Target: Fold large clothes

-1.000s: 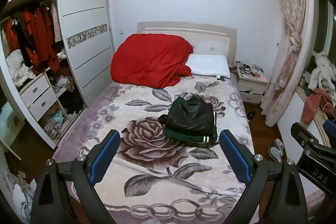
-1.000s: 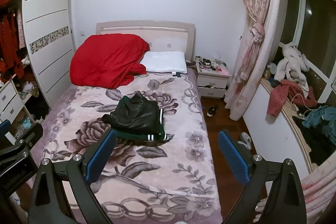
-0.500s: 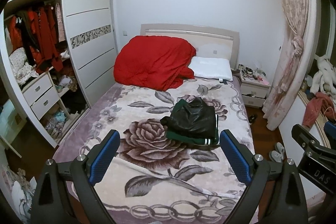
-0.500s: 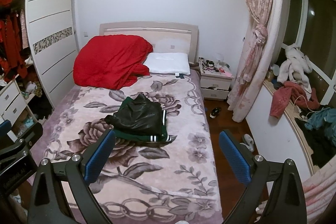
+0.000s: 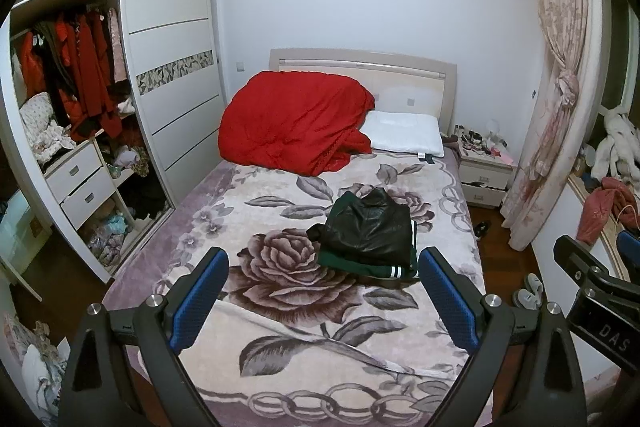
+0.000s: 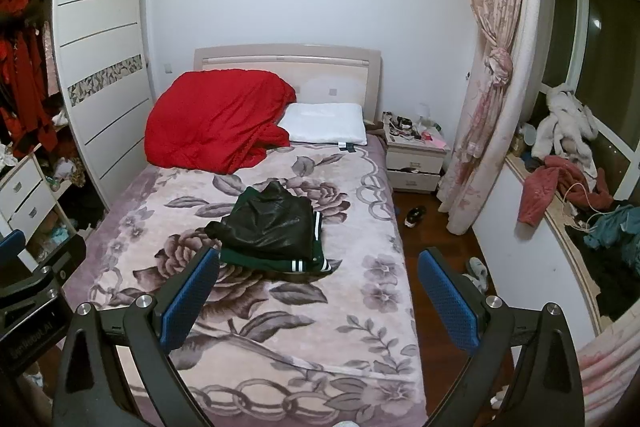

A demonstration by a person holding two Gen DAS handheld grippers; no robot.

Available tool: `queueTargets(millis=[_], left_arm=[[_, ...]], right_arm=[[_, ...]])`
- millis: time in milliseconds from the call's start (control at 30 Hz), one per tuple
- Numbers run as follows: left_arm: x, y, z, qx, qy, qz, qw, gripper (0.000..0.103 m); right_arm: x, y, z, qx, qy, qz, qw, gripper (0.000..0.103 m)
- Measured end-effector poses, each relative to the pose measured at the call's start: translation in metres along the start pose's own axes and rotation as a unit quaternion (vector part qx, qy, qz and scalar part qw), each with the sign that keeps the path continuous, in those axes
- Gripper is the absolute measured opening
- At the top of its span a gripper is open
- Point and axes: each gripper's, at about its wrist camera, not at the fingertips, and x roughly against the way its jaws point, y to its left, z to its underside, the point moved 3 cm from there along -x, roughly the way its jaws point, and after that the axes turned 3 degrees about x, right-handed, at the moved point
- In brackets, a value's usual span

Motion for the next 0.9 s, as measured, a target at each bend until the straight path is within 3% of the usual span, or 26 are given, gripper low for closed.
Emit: queueTargets(millis=[900], left_arm=[[0.000,-0.001,0.001,0.001,-0.004,-0.002,1.0000,0.097]], right_arm=[[0.006,0.003,0.012,-0.003,-0.002,0.003,1.000,0.101]])
